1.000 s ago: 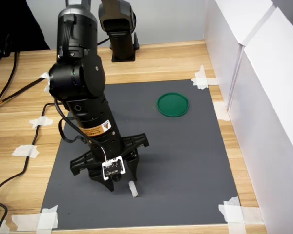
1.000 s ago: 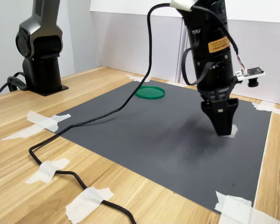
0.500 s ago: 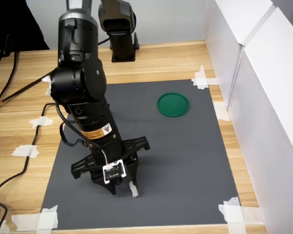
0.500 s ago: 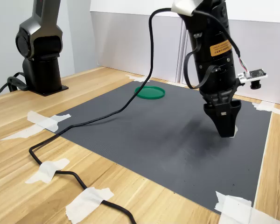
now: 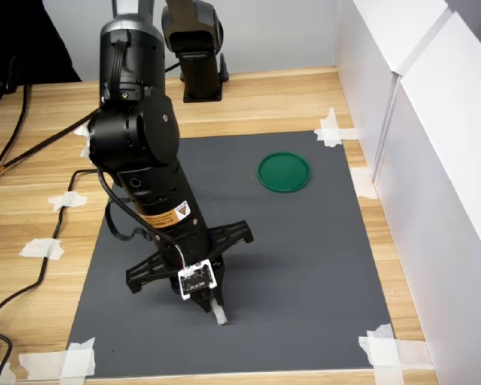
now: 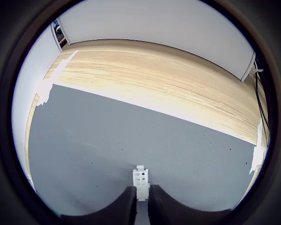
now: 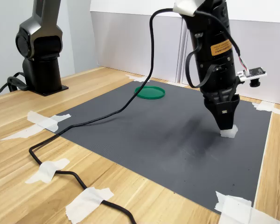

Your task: Grasp a white terminal and put it on the green lid.

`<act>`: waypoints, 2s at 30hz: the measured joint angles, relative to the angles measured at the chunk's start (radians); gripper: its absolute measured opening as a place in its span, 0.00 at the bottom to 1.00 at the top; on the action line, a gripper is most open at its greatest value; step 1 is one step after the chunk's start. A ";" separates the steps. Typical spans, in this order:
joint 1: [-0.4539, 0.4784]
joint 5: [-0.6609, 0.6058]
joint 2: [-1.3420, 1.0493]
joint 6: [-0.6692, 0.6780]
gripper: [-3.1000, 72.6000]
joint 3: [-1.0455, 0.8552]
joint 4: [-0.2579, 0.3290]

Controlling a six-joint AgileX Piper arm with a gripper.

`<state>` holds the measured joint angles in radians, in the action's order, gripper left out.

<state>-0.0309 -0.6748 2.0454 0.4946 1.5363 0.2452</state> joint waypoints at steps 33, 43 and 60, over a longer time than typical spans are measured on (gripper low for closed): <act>0.003 -0.025 -0.073 -0.051 0.37 0.000 -0.024; 0.003 0.013 -0.044 -0.021 0.66 0.000 -0.024; 0.003 0.064 0.025 -0.016 0.67 0.000 -0.024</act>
<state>-0.0278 -0.6108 2.0702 0.4787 1.5363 0.2209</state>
